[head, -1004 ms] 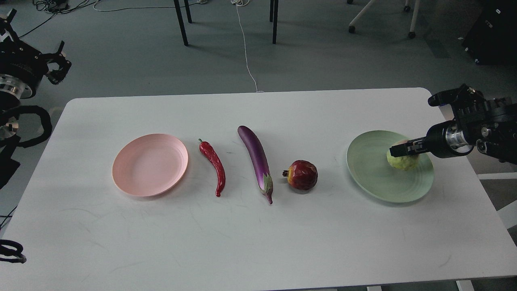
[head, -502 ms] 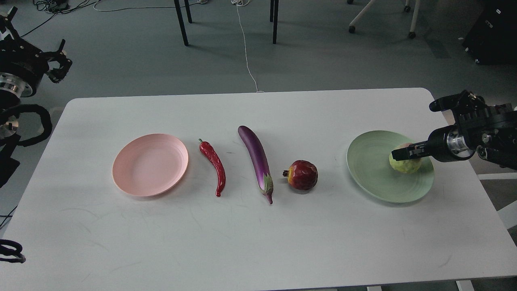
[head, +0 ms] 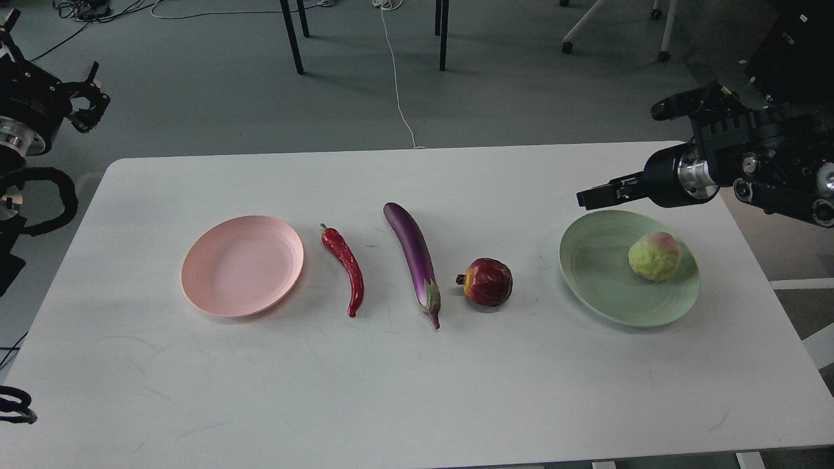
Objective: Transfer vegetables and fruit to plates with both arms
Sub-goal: 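Reach the right gripper down to the red apple and grasp it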
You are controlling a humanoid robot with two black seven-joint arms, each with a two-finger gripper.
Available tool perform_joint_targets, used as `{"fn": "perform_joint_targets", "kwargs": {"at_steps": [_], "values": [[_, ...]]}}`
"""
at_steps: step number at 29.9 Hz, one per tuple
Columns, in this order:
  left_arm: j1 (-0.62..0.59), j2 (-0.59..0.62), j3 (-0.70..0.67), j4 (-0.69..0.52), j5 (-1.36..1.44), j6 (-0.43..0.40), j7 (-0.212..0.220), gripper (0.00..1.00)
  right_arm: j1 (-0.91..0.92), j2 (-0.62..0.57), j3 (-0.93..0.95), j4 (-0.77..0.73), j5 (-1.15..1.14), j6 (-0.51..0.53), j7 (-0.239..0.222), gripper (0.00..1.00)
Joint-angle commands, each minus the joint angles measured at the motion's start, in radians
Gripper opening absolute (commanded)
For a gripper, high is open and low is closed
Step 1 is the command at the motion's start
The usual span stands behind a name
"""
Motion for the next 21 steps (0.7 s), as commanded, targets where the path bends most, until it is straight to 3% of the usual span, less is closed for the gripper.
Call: {"fn": "perform_joint_targets", "kwargs": {"at_steps": [1, 12, 15, 21], "values": [[-0.002, 0.002, 0.000, 0.000, 0.000, 0.000, 0.000, 0.98, 0.048, 0.085, -0.009, 0.045, 0.004, -0.001, -0.001, 0.98], [-0.002, 0.033, -0.002, 0.000, 0.000, 0.000, -0.006, 0.98, 0.069, 0.386, -0.126, 0.030, 0.078, -0.020, 0.015, 0.95], [-0.005, 0.033, -0.003, 0.000, -0.002, 0.000, -0.006, 0.98, 0.068, 0.419, -0.177, 0.021, 0.078, -0.060, 0.042, 0.95], [-0.009, 0.037, 0.000, 0.000, -0.002, 0.000, -0.006, 0.98, 0.054, 0.442, -0.203, 0.021, 0.078, -0.073, 0.045, 0.94]]}}
